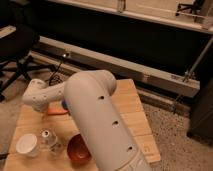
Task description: Place the pepper in the ceramic bowl
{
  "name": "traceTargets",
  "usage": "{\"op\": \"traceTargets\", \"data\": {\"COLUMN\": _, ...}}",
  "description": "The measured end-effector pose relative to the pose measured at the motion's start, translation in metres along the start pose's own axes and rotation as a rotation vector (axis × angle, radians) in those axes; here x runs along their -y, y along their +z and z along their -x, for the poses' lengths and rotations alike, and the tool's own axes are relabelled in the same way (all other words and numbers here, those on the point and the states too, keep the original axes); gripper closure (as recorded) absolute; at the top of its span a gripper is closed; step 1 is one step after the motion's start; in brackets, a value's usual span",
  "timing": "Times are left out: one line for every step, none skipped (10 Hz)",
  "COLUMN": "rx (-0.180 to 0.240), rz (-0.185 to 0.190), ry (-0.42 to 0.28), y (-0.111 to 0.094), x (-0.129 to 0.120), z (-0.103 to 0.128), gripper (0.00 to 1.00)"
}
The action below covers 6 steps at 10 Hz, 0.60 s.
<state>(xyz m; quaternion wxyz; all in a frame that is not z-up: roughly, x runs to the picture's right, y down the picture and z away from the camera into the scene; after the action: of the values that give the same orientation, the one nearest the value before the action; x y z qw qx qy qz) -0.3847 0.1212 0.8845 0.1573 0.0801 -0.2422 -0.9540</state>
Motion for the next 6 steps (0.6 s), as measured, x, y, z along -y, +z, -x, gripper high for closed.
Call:
{"op": "traceTargets", "data": {"rx": -0.010, "rz": -0.008, "ry": 0.009, "y": -0.002, "x": 0.000, "z": -0.003, "gripper": 0.63}}
{"op": "traceTargets", "data": {"rx": -0.025, "rz": -0.017, "ry": 0.023, "y": -0.007, "x": -0.002, "z": -0.006, "gripper": 0.63}}
{"op": "traceTargets", "data": {"rx": -0.050, "rz": -0.027, "ry": 0.040, "y": -0.015, "x": -0.003, "z": -0.011, "gripper": 0.63}}
{"op": "traceTargets", "data": {"rx": -0.087, "rz": -0.037, "ry": 0.060, "y": -0.028, "x": -0.005, "z": -0.018, "gripper": 0.63}}
{"op": "traceTargets", "data": {"rx": -0.131, "rz": -0.040, "ry": 0.078, "y": -0.045, "x": -0.009, "z": -0.025, "gripper": 0.63}}
{"op": "traceTargets", "data": {"rx": -0.201, "rz": -0.045, "ry": 0.100, "y": -0.076, "x": -0.012, "z": -0.033, "gripper": 0.63}}
